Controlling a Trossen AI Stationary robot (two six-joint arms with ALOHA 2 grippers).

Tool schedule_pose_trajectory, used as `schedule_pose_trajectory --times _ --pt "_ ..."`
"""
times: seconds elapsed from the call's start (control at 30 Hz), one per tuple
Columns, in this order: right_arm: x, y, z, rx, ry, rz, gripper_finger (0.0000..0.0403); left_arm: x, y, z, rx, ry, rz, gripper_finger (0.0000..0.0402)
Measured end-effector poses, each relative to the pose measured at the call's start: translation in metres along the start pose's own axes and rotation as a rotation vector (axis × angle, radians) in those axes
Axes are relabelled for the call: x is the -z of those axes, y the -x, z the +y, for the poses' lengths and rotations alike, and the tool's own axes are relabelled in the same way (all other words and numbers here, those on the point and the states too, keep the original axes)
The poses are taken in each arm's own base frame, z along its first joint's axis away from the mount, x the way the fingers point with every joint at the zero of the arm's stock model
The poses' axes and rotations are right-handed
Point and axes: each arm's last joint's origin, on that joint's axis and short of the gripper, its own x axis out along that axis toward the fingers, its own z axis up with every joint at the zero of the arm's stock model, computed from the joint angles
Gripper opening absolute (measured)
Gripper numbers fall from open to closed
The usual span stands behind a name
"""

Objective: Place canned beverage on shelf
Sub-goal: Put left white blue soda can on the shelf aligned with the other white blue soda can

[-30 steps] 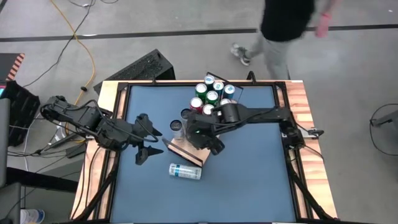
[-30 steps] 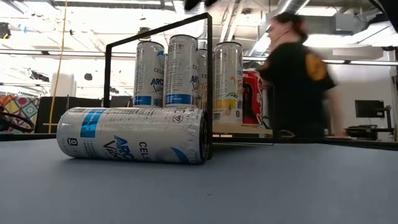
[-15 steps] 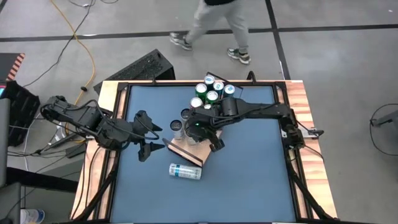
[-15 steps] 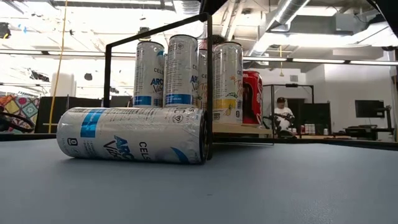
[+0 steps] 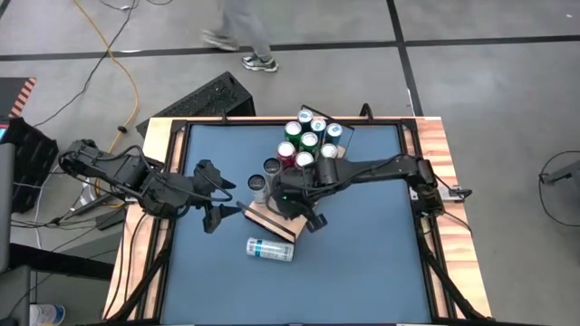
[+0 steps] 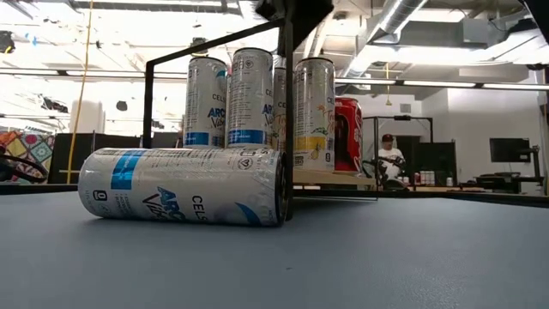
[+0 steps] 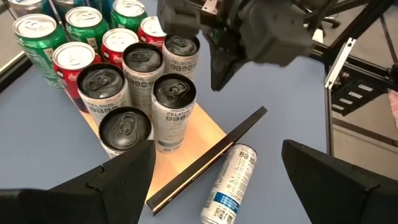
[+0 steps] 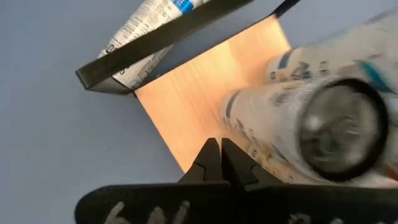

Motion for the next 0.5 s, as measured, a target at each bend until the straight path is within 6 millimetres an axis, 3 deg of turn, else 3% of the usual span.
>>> schedule_pose_trajectory --times 0.5 --pt "0.0033 -0.0111 -0.0084 0.04 0.0 0.003 0.0 -0.0006 0.0001 0.001 -0.036 0.009 -0.023 0.0334"
